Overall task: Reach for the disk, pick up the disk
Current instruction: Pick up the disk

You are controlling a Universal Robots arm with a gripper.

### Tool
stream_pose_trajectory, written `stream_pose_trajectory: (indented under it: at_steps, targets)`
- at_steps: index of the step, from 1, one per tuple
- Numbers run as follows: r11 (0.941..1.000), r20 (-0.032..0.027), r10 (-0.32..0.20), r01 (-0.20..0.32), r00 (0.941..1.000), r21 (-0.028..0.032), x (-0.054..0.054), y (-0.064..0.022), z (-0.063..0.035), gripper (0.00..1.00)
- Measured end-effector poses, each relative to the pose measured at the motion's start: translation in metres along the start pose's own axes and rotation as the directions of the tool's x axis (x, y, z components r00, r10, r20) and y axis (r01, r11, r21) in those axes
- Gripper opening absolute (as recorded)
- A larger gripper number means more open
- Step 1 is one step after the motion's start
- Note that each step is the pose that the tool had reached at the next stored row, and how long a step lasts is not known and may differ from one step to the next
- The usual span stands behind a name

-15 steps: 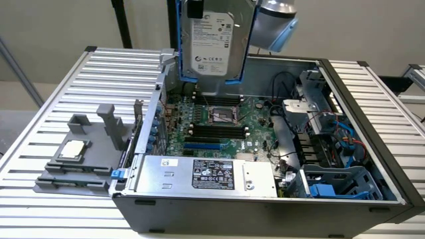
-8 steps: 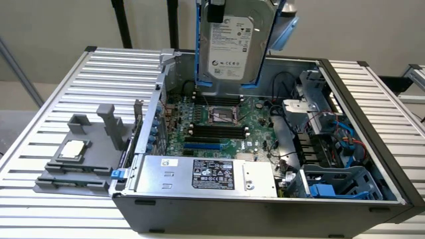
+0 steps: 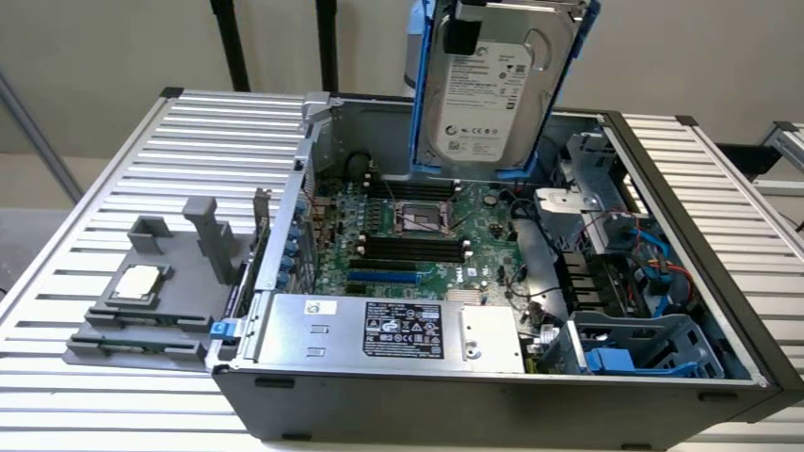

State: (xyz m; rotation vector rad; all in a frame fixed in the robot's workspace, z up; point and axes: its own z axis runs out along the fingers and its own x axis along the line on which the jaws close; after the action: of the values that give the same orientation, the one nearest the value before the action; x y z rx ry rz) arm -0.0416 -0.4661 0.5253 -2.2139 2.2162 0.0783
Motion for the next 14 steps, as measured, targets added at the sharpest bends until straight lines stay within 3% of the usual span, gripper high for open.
stream_pose_trajectory:
  at_steps: [14]
  targets:
    - [1.0, -0.0001, 0.0, 0.0, 1.0, 0.0, 0.024, -0.0613, -0.002, 0.33]
